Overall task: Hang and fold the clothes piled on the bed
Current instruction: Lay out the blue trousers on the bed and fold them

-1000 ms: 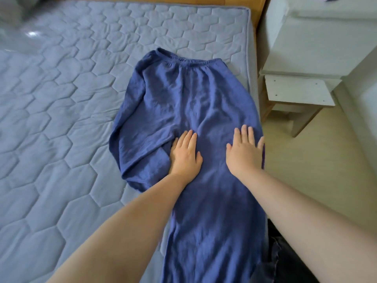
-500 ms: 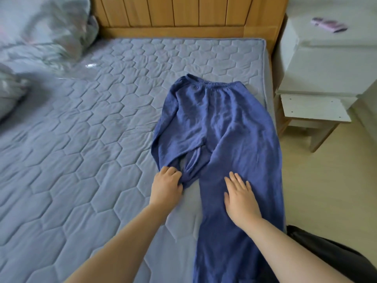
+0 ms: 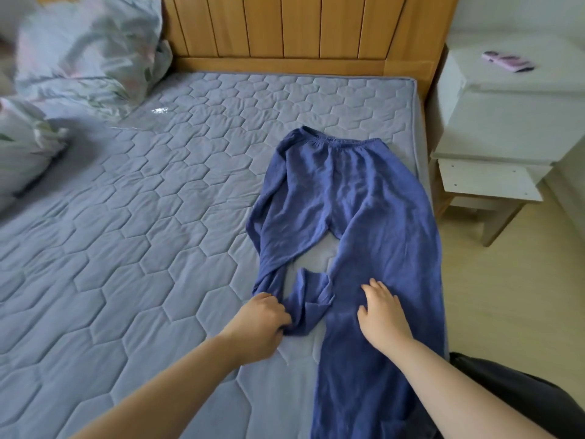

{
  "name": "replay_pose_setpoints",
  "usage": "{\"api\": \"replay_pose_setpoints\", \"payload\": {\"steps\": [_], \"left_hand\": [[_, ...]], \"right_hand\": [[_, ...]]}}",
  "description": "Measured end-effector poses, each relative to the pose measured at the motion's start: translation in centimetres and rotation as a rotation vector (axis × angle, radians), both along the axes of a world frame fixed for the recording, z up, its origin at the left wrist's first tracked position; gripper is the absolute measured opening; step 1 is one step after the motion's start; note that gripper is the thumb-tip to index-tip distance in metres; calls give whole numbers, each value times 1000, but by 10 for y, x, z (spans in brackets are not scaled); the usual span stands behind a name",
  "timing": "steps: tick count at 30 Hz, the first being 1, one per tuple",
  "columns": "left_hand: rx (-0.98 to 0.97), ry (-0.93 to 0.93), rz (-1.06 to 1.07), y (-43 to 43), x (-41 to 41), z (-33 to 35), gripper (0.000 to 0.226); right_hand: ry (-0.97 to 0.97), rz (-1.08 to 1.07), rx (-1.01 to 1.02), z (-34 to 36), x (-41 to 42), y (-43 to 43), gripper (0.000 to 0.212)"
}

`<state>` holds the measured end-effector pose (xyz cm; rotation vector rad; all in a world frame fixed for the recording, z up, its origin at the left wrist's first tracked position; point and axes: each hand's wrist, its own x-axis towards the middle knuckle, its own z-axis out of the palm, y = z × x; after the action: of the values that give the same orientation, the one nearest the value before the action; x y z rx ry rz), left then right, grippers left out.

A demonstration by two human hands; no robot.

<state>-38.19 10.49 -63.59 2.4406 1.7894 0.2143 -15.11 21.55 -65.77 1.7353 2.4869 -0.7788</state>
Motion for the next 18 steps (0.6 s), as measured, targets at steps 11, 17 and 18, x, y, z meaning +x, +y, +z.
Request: {"api": "replay_pose_setpoints", "payload": {"steps": [11,17,18], "left_hand": [[62,-583,617,-13,-13,9,41],[-335,-1775,1293,20,-32,9,23],[-348,-1845,1283,21,-30,13,23]], "right_hand": [[477,5,-5,22,-38,-23,31],[-128,580,192,14,-60,-62,52],[-152,580,145,20,-64,-65,35]]}}
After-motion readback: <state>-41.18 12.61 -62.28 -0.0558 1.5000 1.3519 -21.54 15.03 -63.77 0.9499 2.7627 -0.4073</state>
